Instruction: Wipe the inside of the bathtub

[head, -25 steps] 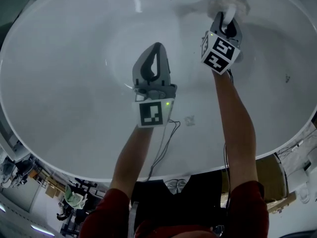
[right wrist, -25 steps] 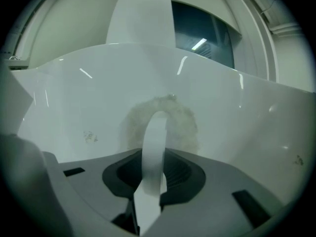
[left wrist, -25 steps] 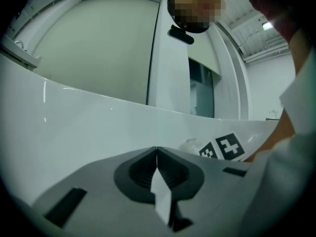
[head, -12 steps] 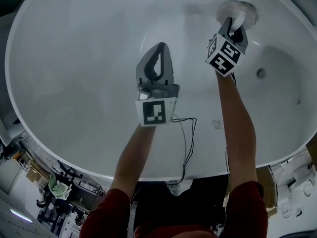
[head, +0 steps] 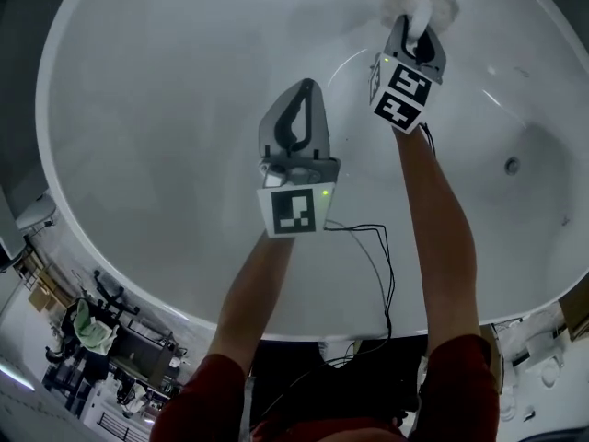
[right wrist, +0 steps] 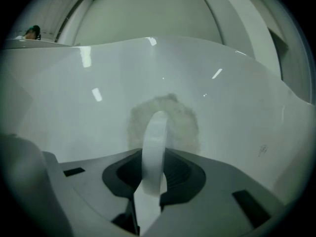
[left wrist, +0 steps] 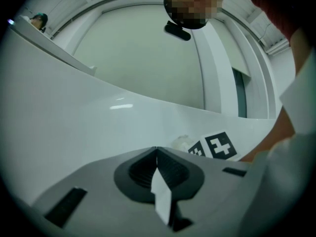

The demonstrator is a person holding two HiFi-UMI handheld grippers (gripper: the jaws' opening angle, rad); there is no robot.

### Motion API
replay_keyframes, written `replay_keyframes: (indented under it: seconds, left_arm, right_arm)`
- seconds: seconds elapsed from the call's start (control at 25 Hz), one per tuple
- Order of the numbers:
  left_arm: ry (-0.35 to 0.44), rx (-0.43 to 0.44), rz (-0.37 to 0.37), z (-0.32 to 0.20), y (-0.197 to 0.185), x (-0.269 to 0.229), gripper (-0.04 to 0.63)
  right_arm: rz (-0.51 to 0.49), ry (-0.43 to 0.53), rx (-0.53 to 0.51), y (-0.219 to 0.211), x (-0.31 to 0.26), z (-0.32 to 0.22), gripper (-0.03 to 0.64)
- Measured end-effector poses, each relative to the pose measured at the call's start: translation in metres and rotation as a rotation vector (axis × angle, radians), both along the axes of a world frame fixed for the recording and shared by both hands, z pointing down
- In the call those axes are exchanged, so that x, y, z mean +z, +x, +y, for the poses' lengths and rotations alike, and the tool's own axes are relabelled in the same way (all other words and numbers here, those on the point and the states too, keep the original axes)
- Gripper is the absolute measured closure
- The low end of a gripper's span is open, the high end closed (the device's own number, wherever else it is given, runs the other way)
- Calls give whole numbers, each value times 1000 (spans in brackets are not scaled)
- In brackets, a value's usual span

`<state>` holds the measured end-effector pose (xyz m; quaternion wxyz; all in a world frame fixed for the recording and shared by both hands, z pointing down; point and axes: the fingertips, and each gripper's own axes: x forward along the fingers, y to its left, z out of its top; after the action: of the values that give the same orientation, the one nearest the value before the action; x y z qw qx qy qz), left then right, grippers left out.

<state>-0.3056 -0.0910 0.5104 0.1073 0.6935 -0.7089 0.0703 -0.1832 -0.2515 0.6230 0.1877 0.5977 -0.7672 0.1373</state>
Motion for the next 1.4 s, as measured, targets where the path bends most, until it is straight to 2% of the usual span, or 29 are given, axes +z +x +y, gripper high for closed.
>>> replay_keyframes:
  seconds: [0.12,0.28,0.36,0.48,0.6,0.76,0.88,0.96,1.16,1.4]
  left_arm:
    - [7,-46,6,10,-36,-3,580]
    - [2,-65,6,17,-45,-1,580]
    - [0,-79,12,17,-45,-2,580]
    - [3,-67,0,19,-40,-7,580]
    - [8,-48,-2,20,-28,-12,580]
    - [9,2,-10,18,-10,-24,580]
    - [11,33,-30,19,15,-37,580]
    - [27,56,-35,14,43,-49,580]
    - [64,144,-7,-8,151,-73,580]
    - [90,276,7,-19,273,-89,580]
  right_arm:
    - [-15,3,-66,-57,-7,7,523]
    - [8,8,-189,-96,-15,19,523]
    - [45,5,-218,-98,-15,21,523]
    - [45,-13,-239,-96,-14,24,523]
    - [15,-22,-268,-89,-22,29,523]
    - [-59,-23,-242,-68,-48,50,523]
    - [-107,-7,-209,-31,-73,75,523]
    - [-122,7,-176,8,-90,88,523]
    - [-115,54,-39,145,-128,106,523]
    - [-68,111,119,289,-160,125,523]
